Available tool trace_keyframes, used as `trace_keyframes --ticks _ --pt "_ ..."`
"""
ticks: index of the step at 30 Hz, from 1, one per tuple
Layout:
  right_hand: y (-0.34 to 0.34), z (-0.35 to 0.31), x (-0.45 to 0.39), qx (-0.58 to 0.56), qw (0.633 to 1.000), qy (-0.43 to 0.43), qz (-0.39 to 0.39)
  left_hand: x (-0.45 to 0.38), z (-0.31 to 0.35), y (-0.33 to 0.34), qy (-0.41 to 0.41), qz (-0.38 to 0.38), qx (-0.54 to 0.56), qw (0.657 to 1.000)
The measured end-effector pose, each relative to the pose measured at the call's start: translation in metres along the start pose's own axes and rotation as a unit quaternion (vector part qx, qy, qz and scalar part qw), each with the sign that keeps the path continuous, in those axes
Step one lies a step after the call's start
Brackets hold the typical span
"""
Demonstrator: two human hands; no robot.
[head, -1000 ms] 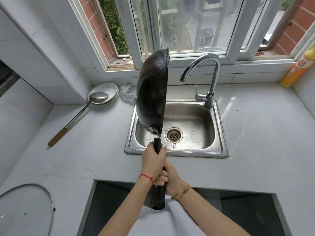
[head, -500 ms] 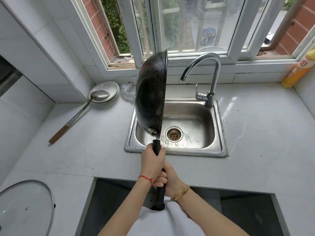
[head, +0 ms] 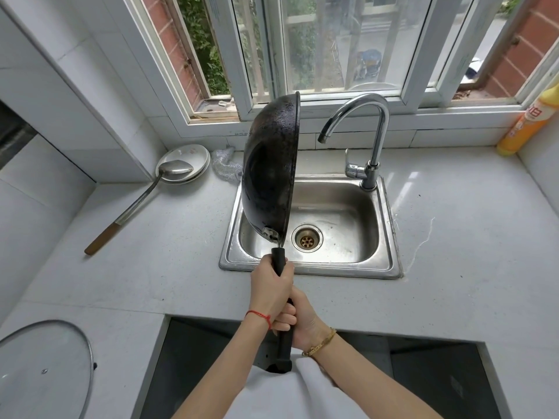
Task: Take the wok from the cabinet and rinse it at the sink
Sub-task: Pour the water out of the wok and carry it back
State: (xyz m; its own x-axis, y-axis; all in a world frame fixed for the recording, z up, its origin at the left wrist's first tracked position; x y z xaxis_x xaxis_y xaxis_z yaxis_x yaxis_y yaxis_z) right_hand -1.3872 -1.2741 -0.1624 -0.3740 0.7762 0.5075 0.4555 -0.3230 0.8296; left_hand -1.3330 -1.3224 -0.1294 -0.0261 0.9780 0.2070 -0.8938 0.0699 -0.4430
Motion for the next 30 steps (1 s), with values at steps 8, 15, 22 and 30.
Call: trace_keyframes --ticks 8,15,22,30 --pt "-0.0003 -0.0014 -0.0002 0.006 1.0 -0.003 -0.014 -0.0017 -0.0004 0.002 -0.002 0.001 -0.002 1.0" --pt "0.0005 -0.0025 -0.001 0.006 1.0 -0.003 -0.001 -0.0034 -0.0013 0.0016 -0.003 0.005 -0.001 1.0" --pt "0.0018 -0.0045 -0.0029 0.006 1.0 0.0 -0.008 -0.0055 0.0024 0.0004 0.0 0.008 -0.004 1.0" --pt "0.003 -0.0074 -0.0074 0.017 0.999 0.001 -0.045 -0.0089 0.0067 -0.0014 0.009 0.015 -0.002 1.0"
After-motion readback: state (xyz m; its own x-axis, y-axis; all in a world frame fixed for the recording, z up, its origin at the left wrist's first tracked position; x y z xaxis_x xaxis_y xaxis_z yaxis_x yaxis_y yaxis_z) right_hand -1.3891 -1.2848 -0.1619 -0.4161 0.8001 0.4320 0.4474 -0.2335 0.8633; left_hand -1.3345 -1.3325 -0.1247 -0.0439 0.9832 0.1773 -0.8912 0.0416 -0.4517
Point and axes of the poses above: each hand's wrist, its own x-axis away from the middle knuckle, its own y-axis out of the palm, z = x × y, the point moved 1 cm from there along -x, towards the middle knuckle, and after that the axes turned 6 degrees about z, right-handed, at the moved point
